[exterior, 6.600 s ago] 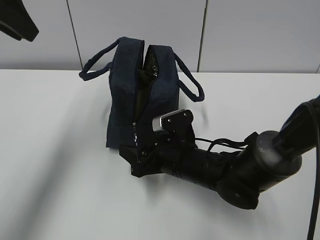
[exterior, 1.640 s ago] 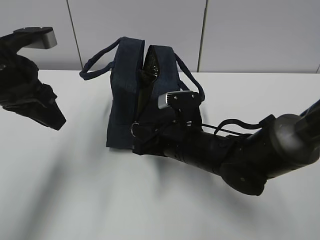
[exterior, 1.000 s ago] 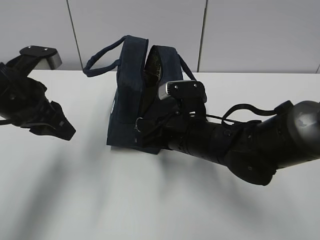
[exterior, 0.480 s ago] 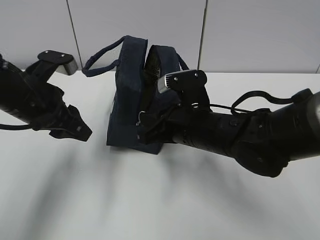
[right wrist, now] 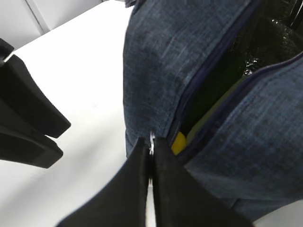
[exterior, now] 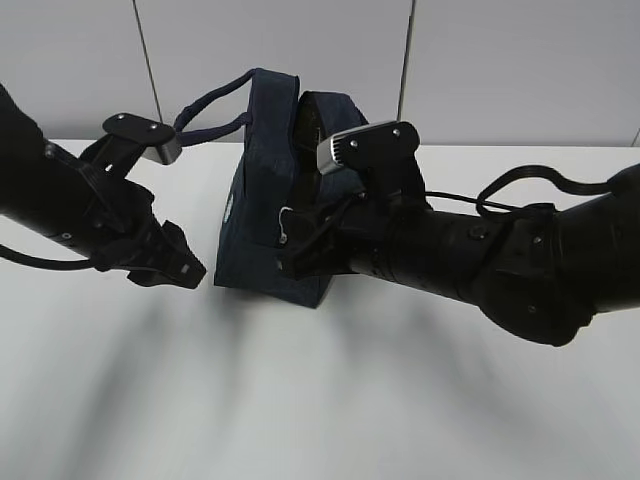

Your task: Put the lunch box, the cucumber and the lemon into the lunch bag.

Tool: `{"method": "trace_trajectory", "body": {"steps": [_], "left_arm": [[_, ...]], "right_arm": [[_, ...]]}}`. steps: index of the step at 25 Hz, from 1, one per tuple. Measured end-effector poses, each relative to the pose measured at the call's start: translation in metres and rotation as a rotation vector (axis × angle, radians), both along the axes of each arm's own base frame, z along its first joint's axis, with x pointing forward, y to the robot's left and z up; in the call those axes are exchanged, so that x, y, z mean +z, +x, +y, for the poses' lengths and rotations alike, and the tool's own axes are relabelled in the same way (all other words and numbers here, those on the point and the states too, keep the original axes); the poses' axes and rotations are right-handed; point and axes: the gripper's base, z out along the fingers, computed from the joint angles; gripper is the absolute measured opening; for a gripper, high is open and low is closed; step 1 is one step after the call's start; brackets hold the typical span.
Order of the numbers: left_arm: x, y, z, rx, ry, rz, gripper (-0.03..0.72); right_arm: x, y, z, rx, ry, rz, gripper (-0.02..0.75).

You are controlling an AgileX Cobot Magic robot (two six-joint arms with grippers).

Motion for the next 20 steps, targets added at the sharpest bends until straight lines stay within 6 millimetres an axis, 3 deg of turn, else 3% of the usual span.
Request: {"method": "trace_trajectory", "body": {"steps": [13,20], "left_arm": [[-0.003,-0.001,-0.009,0.027,-0.007,-0.059,0.27],[-0.011,-0.002,-0.008,0.06,-0.015,-0.049,0.27]], "right_arm": [[0.027,0.0,0.0,0.032,-0.051,-0.131,0.0],[0.03,0.0,-0.001,0.05,-0.101,-0.174,0.0]]}}
